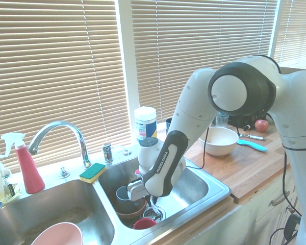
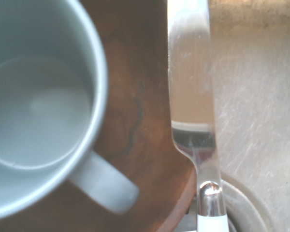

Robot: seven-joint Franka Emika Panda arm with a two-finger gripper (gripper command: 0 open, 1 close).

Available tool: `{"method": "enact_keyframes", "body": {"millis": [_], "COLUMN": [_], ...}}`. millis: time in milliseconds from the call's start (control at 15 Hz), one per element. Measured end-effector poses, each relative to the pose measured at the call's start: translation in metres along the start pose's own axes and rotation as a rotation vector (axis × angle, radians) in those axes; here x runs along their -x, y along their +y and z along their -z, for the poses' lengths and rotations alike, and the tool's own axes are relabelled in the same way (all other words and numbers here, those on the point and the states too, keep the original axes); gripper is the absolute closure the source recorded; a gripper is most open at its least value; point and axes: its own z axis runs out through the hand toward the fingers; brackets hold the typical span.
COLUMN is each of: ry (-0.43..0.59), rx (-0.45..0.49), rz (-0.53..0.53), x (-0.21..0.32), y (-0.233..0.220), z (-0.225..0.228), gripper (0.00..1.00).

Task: Put the knife into the sink

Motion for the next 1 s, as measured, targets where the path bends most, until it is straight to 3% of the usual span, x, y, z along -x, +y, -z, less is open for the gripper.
{"method": "enact_keyframes", "body": {"millis": [667,1000], "ry": [0.021,0.012], "rx": [-0.033,-0.025], "rz": [-0.018,0.024], "x": [-0.007,-0.011], "y": [0.004,0.002], "z": [0.015,0.117], "gripper": [0.0,0.0]}}
